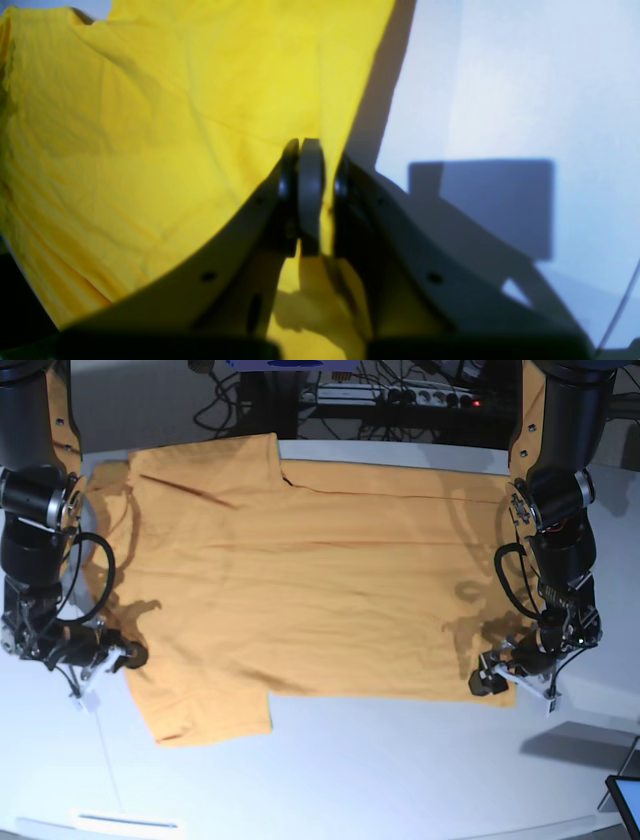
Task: Fold the T-shirt properly
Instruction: 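Close the left gripper on the side edge fabric near the hem, then lift both held side edges and fold the hem half toward the collar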
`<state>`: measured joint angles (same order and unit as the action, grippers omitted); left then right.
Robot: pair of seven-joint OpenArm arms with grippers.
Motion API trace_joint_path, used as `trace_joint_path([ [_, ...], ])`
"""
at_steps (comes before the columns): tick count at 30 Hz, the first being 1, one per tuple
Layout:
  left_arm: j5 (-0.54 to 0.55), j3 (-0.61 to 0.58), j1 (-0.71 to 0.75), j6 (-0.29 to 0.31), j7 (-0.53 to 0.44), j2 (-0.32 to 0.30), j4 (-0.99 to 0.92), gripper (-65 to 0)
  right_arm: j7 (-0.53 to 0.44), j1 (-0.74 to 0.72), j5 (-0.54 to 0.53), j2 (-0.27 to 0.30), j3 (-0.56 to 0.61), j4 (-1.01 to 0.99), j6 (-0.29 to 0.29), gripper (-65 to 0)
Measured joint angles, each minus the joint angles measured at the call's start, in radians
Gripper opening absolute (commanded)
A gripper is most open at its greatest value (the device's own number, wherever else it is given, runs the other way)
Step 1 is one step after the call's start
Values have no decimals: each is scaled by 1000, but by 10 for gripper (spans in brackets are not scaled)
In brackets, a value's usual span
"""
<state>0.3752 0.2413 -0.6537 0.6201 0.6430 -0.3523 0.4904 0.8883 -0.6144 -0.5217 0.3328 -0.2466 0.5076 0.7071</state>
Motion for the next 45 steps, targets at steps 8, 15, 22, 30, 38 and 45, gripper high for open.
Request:
trace_joint_path([
  [8, 8, 0, 3, 24, 3, 15, 0, -175, 0, 0, 0, 0, 0, 0, 0, -647],
  [15, 8, 1, 3, 24, 3, 13, -1, -202, 0, 0, 0, 0, 0, 0, 0, -647],
  [22, 3, 2, 8, 8, 10, 11, -6, -494, 0, 0, 0, 0, 0, 0, 0, -647],
  [30, 0, 2, 11, 6, 22, 8, -8, -650, 0, 0, 0, 0, 0, 0, 0, -647],
  [38, 8, -2, 11, 14, 32, -7, -11, -650, 0, 0, 0, -1, 0, 0, 0, -647],
  [45, -4, -5, 65, 16, 60, -22, 97, -650, -2, 28, 5, -3, 0, 57, 1, -649],
])
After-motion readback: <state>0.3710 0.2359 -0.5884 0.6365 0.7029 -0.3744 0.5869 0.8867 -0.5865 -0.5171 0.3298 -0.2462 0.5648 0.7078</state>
